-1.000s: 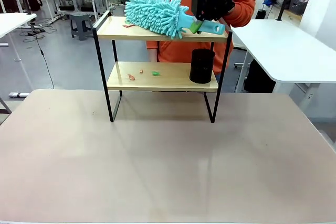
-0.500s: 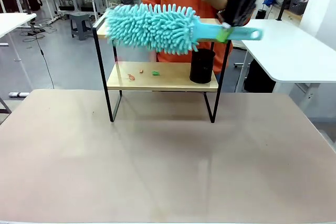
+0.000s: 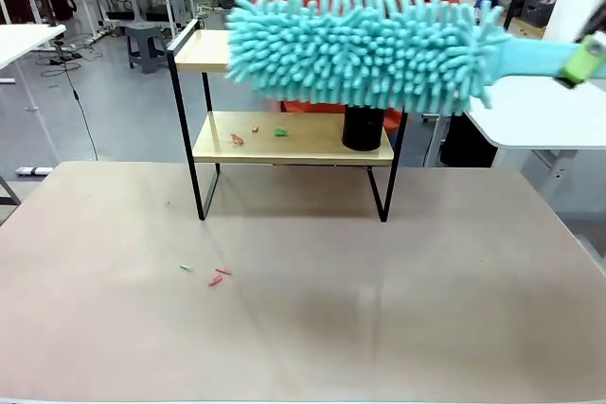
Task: Clean the shelf.
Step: Clean the specific tier of the Shelf with the Duster once objects are removed.
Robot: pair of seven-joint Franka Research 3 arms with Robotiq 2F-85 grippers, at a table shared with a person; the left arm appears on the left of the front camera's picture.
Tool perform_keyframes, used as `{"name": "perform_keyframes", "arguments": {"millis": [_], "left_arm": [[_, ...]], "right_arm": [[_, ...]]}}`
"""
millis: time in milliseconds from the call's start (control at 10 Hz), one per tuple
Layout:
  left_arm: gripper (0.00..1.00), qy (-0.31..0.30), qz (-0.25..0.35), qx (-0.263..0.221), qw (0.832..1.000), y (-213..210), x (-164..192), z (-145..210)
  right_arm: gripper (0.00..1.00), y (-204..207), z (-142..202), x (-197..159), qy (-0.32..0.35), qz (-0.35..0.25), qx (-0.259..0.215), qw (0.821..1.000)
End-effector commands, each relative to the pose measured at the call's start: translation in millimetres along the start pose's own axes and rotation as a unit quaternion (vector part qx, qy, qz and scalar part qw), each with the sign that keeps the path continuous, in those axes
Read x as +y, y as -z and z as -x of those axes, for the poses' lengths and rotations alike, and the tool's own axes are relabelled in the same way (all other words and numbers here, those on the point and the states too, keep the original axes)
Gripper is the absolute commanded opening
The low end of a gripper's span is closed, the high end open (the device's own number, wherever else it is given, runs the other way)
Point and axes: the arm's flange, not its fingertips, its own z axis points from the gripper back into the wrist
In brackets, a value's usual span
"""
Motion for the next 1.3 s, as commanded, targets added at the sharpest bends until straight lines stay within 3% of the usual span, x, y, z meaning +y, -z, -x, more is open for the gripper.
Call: {"name": "perform_keyframes", "arguments": {"millis": [0, 200, 300, 500, 600, 700, 800, 1000, 1100, 1200], "left_arm": [[1.0, 0.004, 0.008, -0.004, 1.0, 0, -1, -1], [1.0, 0.004, 0.008, -0.004, 1.0, 0, -1, -1], [1.0, 0.004, 0.008, -0.004, 1.0, 0, -1, -1], [1.0, 0.004, 0.008, -0.004, 1.0, 0, -1, -1], [1.0, 0.004, 0.008, -0.004, 1.0, 0, -1, -1], [1.0, 0.004, 0.008, -0.004, 1.0, 0, -1, -1], [1.0, 0.004, 0.008, -0.004, 1.0, 0, -1, -1], [1.0, 0.004, 0.008, -0.004, 1.0, 0, -1, -1], [1.0, 0.004, 0.008, -0.004, 1.0, 0, -1, -1], [1.0, 0.004, 0.008, -0.004, 1.0, 0, -1, -1]], "right_arm": [[0.13, 12, -1, -21, 0.021, -0.031, -0.048, 0.998], [0.13, -15, 35, -35, 0.067, -0.033, -0.113, 0.991], [0.13, -43, 83, -35, 0.1, -0.041, -0.171, 0.979], [0.13, -71, 181, -37, 0.18, -0.005, -0.298, 0.937], [0.13, -68, 225, -44, 0.235, 0.013, -0.339, 0.911], [0.13, -56, 254, -57, 0.261, -0.002, -0.359, 0.896], [0.13, -38, 269, -81, 0.3, -0.014, -0.356, 0.885], [0.13, 5, 255, -135, 0.384, -0.012, -0.302, 0.872], [0.13, 21, 240, -153, 0.406, 0.014, -0.278, 0.87], [0.13, 31, 214, -165, 0.391, 0.042, -0.263, 0.881]]}}
